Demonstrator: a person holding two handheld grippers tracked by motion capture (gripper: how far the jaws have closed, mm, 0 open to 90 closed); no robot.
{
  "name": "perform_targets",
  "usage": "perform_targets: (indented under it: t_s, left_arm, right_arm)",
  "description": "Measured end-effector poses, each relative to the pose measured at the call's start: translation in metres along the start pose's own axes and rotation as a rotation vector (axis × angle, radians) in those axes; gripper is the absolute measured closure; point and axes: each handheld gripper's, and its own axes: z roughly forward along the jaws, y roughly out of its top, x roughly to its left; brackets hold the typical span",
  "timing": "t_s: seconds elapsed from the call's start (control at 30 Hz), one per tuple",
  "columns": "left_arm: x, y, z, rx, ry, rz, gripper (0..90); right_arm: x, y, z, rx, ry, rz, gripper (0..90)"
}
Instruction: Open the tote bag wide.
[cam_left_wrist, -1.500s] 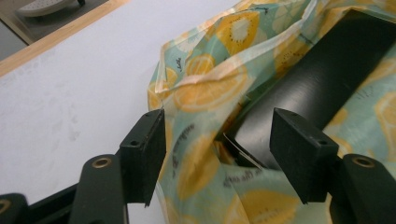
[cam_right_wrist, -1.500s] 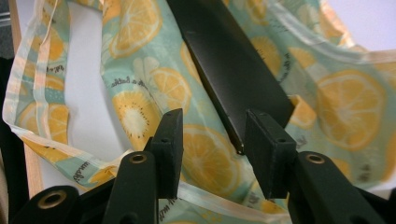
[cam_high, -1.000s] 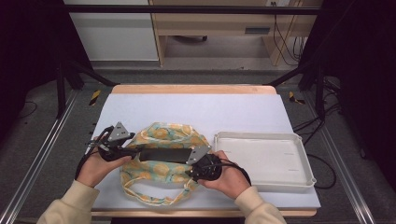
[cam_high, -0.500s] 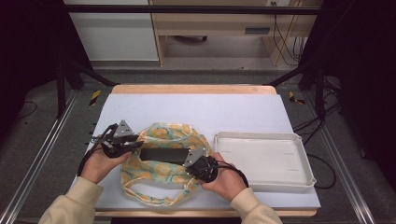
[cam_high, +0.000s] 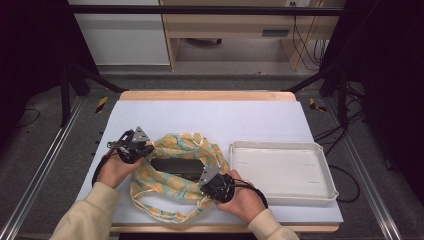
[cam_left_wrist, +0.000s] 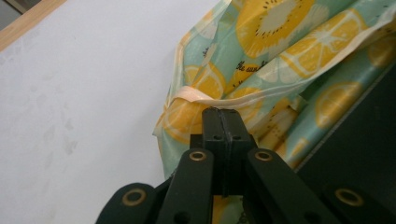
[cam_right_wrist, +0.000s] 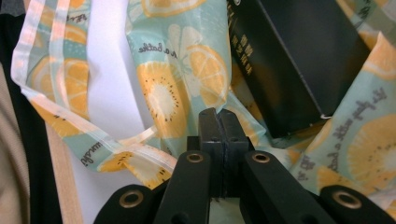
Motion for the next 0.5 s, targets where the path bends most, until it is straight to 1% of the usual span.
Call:
perform_targets:
  t_s: [0.03,0.13,0.2,0.43,0.47,0.5]
  left_arm:
    - [0.0,-0.001,0.002,-0.006,0.0,-0.003,90.0]
    - [0.0,-0.002,0.006,-0.006,-0.007,-0.006,90.0]
    - [0.001,-0.002,0.009,-0.007,-0.003,-0.005,90.0]
    - [0.007,-0.005,0.016,0.001,-0.008,-0.009,90.0]
    - [0.008,-0.005,0.017,0.005,-0.015,-0.012,90.0]
    - [0.008,-0.006,0.018,0.0,-0.012,-0.013,90.0]
  right_arm:
    - [0.001,0.0,0.0,-0.001,0.004,0.0,90.0]
    - [0.003,-0.001,0.0,0.009,0.007,0.002,90.0]
    - [0.004,-0.002,0.001,0.011,0.014,-0.001,90.0]
    - [0.007,-0.004,0.004,0.027,0.031,-0.013,90.0]
    - [0.007,-0.004,0.004,0.028,0.033,-0.014,90.0]
    - [0.008,-0.004,0.004,0.032,0.033,-0.015,90.0]
